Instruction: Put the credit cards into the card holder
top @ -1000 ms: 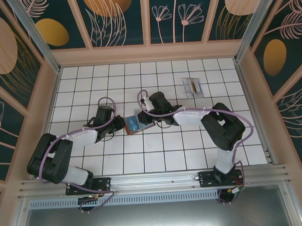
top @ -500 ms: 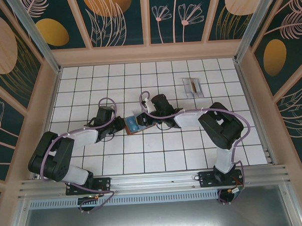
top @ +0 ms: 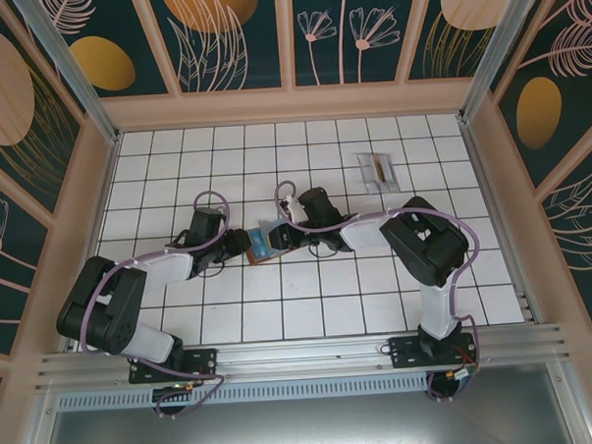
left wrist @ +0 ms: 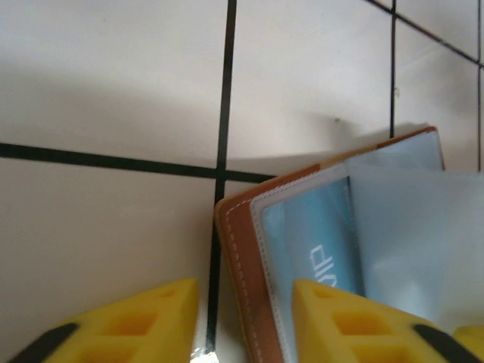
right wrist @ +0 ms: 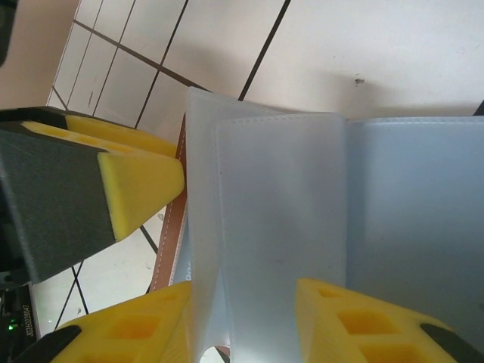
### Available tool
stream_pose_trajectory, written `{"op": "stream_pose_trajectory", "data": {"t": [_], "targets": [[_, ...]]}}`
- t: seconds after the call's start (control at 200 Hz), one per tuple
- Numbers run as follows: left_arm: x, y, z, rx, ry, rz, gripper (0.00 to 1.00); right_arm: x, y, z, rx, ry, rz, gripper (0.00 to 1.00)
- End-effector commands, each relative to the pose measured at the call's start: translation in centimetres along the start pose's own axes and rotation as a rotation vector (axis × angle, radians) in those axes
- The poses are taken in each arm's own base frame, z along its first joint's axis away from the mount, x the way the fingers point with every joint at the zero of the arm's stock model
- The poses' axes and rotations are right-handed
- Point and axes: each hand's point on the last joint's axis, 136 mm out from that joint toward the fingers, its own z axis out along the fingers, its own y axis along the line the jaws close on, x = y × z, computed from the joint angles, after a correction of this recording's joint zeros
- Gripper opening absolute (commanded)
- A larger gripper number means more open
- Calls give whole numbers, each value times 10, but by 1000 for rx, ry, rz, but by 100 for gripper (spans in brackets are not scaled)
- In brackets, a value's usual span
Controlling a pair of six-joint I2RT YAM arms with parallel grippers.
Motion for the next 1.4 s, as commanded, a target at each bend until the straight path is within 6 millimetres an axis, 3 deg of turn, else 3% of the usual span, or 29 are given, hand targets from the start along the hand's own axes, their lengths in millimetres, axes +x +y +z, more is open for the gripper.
{"op": "stream_pose_trajectory", "data": {"t": [0.0, 0.215, 0.465, 0.681, 0.856, 1.036, 1.221, 1.396], "targets": [[-12, -12, -6, 26, -30, 15, 46, -2, -7, 3, 17, -1, 0, 40], [-23, -24, -14, 49, -53, 19, 70, -3, -11, 1, 51, 1, -5, 46], [-29, -37, -6, 85, -29, 19, 76, -4, -7, 4, 44, 17, -21, 55], [-42, -45, -2, 85, -37, 32, 81, 0, -8, 4, 51, 21, -25, 56], [-48, -47, 10, 64, -8, 49, 81, 3, -5, 4, 37, 30, -34, 57], [-42, -47, 19, 81, 26, 51, 80, 5, -3, 3, 27, 32, -50, 58], [-30, -41, 23, 75, 63, 66, 70, 5, -6, 4, 43, 30, -51, 58], [-23, -22, 21, 1, 58, 64, 56, -1, -8, 2, 62, 8, -41, 59]]}}
